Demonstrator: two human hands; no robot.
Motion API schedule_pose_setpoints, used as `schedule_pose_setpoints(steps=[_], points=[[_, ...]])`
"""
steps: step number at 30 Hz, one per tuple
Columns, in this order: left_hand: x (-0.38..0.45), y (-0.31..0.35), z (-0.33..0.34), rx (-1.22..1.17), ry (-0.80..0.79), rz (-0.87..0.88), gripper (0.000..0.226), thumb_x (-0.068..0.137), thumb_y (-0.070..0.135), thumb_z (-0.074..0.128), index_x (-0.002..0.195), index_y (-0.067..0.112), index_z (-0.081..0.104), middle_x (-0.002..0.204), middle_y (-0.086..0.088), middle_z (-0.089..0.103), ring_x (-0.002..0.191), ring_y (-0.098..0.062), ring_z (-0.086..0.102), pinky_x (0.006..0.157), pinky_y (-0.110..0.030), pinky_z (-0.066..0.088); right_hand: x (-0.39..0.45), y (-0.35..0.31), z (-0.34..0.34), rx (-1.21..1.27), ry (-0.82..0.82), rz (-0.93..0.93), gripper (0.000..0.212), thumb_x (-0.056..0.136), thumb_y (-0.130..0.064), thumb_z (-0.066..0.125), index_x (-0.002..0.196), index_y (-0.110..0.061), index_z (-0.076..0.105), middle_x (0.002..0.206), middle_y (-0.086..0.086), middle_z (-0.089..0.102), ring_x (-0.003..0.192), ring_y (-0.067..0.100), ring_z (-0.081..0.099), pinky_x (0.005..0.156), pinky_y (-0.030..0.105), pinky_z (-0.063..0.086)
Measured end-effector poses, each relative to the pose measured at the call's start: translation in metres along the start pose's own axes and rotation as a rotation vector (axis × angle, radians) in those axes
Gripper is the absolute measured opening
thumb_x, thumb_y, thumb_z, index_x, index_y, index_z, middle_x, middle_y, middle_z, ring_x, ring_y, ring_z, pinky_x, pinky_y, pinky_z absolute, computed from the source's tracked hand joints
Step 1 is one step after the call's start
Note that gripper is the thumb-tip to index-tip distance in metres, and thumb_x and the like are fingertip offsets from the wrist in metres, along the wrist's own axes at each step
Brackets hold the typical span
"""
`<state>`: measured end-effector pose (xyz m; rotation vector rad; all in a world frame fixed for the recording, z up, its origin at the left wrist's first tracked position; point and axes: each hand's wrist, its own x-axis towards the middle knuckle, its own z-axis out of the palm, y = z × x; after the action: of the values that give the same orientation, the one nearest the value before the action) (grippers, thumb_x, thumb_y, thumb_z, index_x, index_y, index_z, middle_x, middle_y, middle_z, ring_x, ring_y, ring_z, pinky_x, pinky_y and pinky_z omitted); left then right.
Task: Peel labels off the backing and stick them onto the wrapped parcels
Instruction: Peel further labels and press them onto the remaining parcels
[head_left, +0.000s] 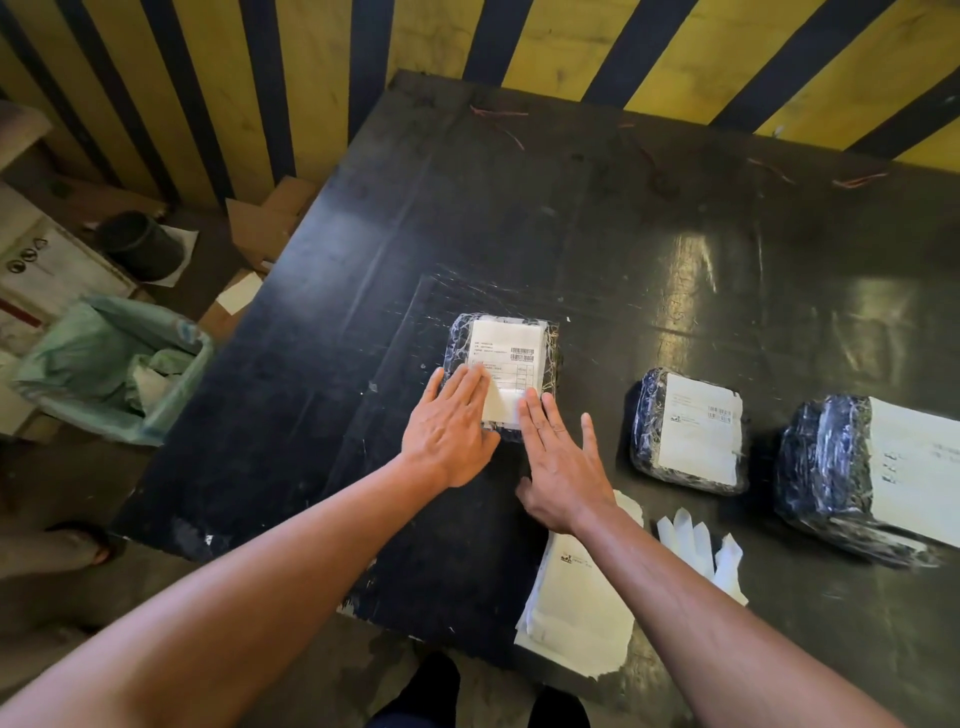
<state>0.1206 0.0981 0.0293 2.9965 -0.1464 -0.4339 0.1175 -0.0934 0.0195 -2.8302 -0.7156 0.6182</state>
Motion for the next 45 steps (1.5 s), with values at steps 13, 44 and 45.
schedule_pose_setpoints(steps=[13, 44, 45], points=[[0.052, -0.019, -0.015, 0.006, -0.049, -0.008, 0.078, 0.106, 0.05, 0.024, 0.166, 0.011, -0.008, 0.175, -0.005, -0.016, 0.162, -0.019, -0.014, 0.132, -0.048, -0.005, 0.001, -0.001, 0.0, 0.012, 0.005, 0.004, 0.103, 0.097, -0.024, 0.053, 0.16, -0.021, -0.028, 0.167, -0.006, -0.038, 0.154, 0.015, -0.035, 0.127, 0.059, -0.01], [0.019, -0.022, -0.006, -1.394, 0.161, -0.694, 0.039, 0.094, 0.041, 0.076, 0.123, 0.019, 0.063, 0.107, 0.001, 0.075, 0.096, -0.017, 0.076, 0.09, -0.039, 0.064, 0.051, 0.01, -0.037, 1.238, 0.147, 0.751, 0.07, 0.068, -0.07, 0.073, 0.11, -0.014, 0.07, 0.106, 0.005, 0.076, 0.094, 0.025, 0.07, 0.076, 0.037, 0.053], [0.024, -0.023, -0.015, -1.403, 0.169, -0.691, 0.039, 0.093, 0.042, 0.077, 0.122, 0.019, 0.062, 0.107, 0.0, 0.075, 0.098, -0.016, 0.076, 0.089, -0.037, 0.064, 0.056, 0.011, -0.042, 1.314, 0.143, 0.766, 0.071, 0.064, -0.07, 0.075, 0.105, -0.011, 0.071, 0.103, 0.006, 0.076, 0.087, 0.024, 0.069, 0.073, 0.039, 0.054]])
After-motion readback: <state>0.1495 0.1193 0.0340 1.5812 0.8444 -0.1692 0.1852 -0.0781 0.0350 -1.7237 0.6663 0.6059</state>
